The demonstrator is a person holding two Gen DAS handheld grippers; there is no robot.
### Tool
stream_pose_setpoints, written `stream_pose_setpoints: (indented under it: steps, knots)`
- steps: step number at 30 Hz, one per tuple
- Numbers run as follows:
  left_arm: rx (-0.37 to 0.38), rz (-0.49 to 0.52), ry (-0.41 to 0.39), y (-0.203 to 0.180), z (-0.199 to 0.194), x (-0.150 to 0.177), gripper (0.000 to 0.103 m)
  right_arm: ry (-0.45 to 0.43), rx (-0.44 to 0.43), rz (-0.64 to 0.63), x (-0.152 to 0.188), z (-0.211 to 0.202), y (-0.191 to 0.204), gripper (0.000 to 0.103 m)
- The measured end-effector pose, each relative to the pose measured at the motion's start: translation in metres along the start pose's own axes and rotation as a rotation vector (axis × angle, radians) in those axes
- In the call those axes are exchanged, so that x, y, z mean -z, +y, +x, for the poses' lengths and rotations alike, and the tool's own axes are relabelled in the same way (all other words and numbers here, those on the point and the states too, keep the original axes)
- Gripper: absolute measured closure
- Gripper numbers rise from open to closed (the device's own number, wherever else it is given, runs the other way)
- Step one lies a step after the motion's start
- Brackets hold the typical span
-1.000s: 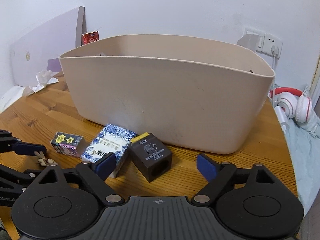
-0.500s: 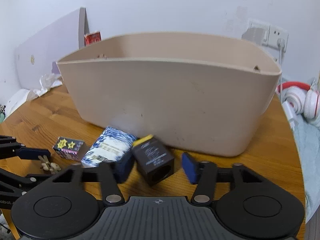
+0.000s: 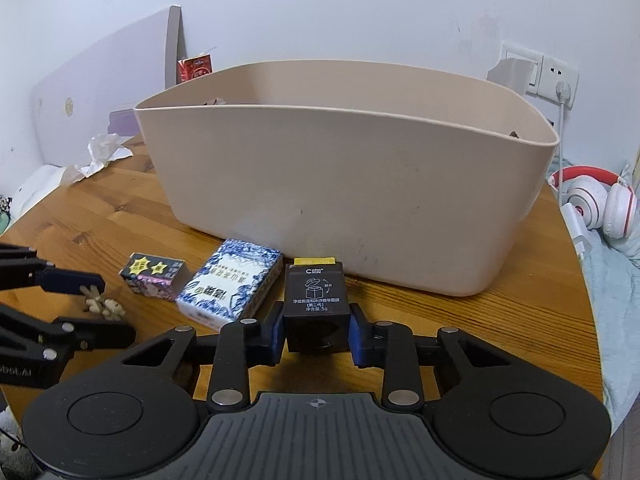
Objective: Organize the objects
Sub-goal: 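Close the left tool on the hair clip while the right tool grips the black box, then carry the hair clip and black box over the basket and open both tools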
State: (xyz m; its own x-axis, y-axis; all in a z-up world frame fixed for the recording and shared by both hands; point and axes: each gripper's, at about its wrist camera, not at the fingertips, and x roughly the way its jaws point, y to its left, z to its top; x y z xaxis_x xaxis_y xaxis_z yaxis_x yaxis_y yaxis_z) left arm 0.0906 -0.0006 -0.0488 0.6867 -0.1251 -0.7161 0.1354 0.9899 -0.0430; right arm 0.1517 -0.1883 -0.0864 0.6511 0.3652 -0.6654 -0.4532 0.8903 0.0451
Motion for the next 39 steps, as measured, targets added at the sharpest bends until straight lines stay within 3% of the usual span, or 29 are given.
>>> stream_pose_setpoints:
  steps: [13, 26, 34, 39]
  knots:
    - [0.015, 0.024, -0.097, 0.001, -0.037, -0.019, 0.043, -0.102, 0.023, 0.015, -0.004, -0.057, 0.007, 0.073]
    - [0.024, 0.058, -0.265, 0.006, -0.076, -0.078, 0.043, -0.251, 0.085, 0.027, -0.046, -0.103, 0.002, 0.073]
    - [0.005, 0.09, -0.315, 0.008, -0.07, -0.123, 0.043, -0.296, 0.121, 0.022, -0.08, -0.105, -0.007, 0.073]
    - [0.01, 0.092, -0.284, 0.005, -0.045, -0.148, 0.043, -0.296, 0.134, 0.028, -0.098, -0.093, -0.015, 0.072]
